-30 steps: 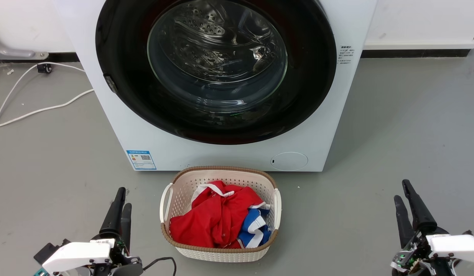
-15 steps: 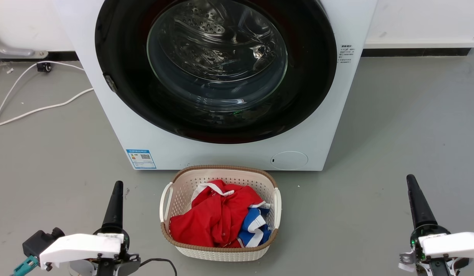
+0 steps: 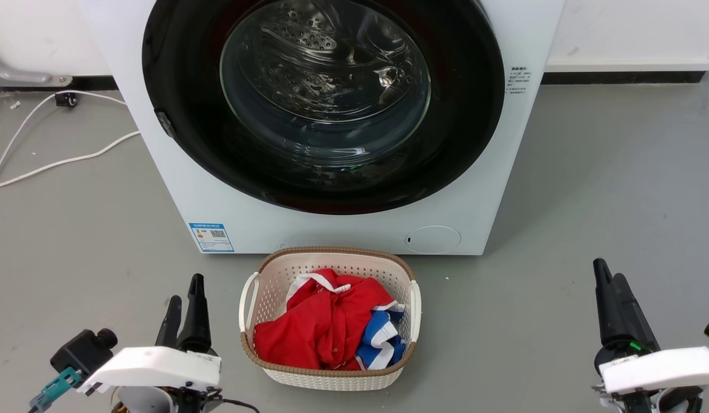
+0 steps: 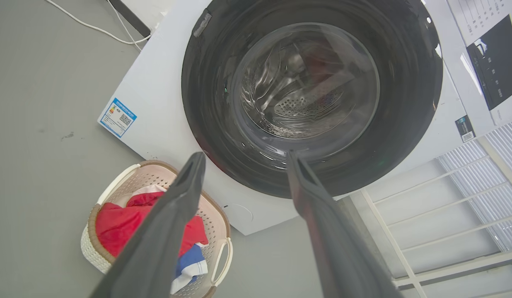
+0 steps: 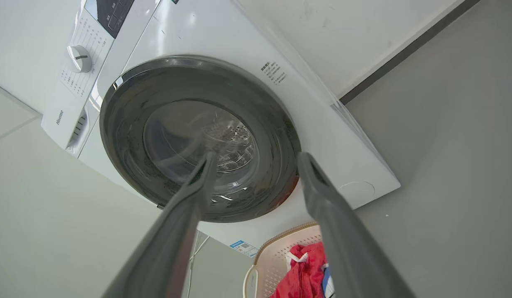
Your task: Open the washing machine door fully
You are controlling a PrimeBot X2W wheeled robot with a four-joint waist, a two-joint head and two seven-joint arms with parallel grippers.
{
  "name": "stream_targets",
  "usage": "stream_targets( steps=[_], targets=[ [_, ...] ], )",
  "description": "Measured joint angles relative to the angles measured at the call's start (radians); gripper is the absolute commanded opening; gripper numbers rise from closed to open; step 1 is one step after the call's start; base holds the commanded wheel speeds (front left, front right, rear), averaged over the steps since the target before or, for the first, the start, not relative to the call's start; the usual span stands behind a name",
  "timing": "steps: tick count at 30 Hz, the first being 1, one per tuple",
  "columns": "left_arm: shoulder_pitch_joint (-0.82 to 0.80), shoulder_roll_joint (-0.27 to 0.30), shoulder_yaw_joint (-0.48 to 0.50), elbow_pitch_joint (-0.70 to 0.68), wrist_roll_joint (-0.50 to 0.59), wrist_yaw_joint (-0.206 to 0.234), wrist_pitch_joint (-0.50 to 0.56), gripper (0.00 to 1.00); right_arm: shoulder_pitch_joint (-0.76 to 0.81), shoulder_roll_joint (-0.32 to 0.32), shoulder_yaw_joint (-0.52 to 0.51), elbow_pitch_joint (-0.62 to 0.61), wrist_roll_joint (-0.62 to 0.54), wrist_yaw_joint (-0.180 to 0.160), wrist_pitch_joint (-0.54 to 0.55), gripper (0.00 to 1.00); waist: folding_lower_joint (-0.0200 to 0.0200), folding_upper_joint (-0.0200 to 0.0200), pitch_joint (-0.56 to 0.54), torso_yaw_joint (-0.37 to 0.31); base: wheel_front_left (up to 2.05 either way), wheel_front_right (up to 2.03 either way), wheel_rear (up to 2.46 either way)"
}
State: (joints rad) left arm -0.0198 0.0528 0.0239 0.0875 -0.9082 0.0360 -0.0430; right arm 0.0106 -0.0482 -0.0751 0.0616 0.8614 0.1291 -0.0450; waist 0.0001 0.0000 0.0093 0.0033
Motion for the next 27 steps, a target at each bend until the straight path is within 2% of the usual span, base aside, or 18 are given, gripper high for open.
stream_targets(
  steps=[11, 27],
  targets=[
    [0.016, 0.039, -0.074, -0.022, 0.164, 0.06, -0.037, 1.0, 0.033, 0.0, 0.018, -0.026, -0.222, 0.0, -0.035, 1.0, 0.0, 0.0, -0.001, 0.001, 0.0, 0.0, 0.0],
    [0.031, 0.094, -0.175, -0.049, 0.356, 0.137, -0.084, 1.0, 0.071, 0.0, 0.022, -0.03, -0.461, 0.0, -0.083, 1.0, 0.0, 0.0, -0.003, 0.003, 0.0, 0.0, 0.0]
  ],
)
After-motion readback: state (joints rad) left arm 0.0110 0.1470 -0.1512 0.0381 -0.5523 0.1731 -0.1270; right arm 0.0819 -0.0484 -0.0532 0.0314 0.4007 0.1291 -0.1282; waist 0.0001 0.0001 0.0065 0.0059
